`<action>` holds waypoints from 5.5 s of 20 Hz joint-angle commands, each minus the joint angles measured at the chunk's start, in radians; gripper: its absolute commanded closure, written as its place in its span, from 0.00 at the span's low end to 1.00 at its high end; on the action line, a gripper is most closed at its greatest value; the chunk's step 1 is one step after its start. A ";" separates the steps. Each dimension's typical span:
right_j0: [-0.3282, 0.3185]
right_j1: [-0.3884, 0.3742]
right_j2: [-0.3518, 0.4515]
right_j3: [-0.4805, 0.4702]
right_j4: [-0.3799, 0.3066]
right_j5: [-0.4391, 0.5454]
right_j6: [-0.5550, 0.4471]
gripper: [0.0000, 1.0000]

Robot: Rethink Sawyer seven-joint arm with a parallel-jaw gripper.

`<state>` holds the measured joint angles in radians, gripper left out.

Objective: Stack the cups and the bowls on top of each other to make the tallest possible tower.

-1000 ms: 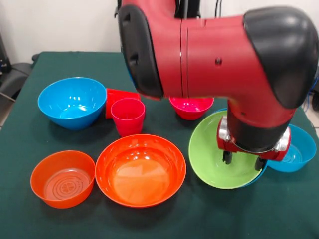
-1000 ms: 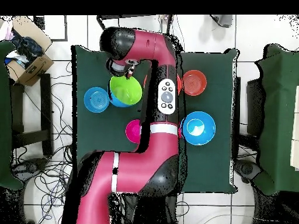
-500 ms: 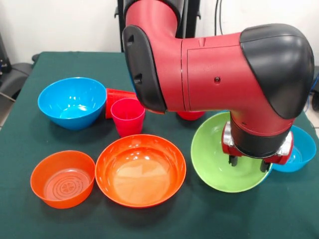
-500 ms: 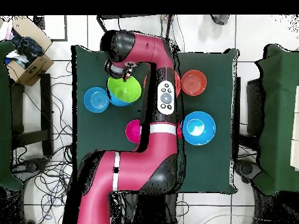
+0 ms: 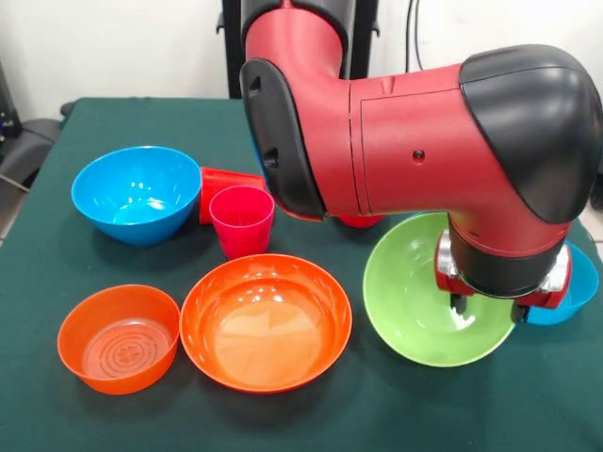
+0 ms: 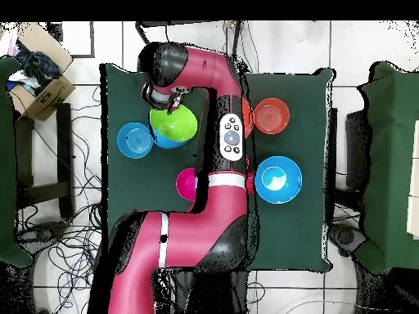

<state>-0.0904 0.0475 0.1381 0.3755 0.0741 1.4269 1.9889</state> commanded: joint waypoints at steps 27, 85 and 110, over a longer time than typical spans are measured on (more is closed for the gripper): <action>-0.035 -0.044 0.084 0.333 -0.089 -0.179 -0.264 0.00; -0.113 -0.192 -0.001 0.431 -0.420 -0.062 -0.252 0.00; -0.156 -0.139 0.231 0.223 -0.296 0.076 -0.310 0.00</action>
<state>-0.2338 -0.1304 0.2224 0.7054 -0.2285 1.3757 1.9889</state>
